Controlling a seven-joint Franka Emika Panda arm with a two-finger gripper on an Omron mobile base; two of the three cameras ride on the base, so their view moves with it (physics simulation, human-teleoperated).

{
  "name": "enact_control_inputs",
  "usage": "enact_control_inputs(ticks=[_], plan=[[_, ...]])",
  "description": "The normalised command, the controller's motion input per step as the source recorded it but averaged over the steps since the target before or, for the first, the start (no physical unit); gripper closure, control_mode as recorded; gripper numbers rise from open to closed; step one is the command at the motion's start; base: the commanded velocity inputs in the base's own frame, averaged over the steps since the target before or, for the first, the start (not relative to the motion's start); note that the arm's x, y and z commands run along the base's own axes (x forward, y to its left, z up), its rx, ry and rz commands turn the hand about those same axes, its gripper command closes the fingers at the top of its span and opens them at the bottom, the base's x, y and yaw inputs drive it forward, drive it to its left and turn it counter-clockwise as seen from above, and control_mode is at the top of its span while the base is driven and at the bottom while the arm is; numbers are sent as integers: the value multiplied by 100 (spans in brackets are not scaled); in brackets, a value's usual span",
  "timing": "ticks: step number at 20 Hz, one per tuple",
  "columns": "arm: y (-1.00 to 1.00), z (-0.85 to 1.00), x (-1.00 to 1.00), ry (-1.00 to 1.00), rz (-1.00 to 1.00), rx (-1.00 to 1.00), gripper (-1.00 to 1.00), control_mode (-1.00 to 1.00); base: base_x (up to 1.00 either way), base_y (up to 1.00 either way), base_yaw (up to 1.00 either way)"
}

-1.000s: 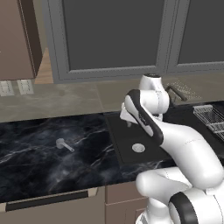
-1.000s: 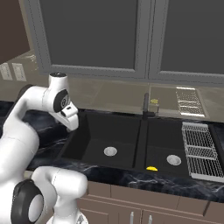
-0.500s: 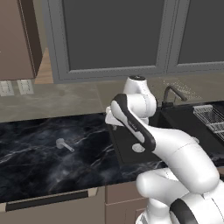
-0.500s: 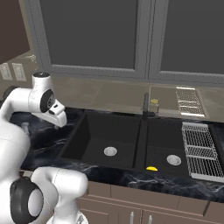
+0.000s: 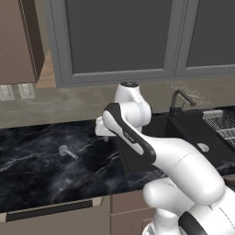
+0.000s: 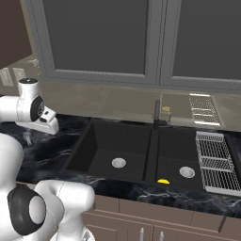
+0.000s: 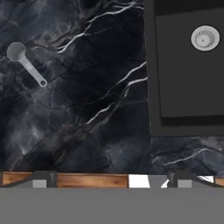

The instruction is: Move any existing items from the left basin to the right basin for drying. Then move the measuring cup from the counter to the left basin of the sink for washing.

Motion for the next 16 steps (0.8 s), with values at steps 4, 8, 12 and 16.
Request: enact_control_inputs(ticks=[4,8,12,16], plan=[[56,0,-3,0,19,0,-100,-100,0,0,0],[50,0,0,0,17,0,-100,-100,0,0,0],[42,-3,0,0,16,0,-100,-100,0,0,0],[44,-6,0,0,14,0,-100,-100,0,0,0]])
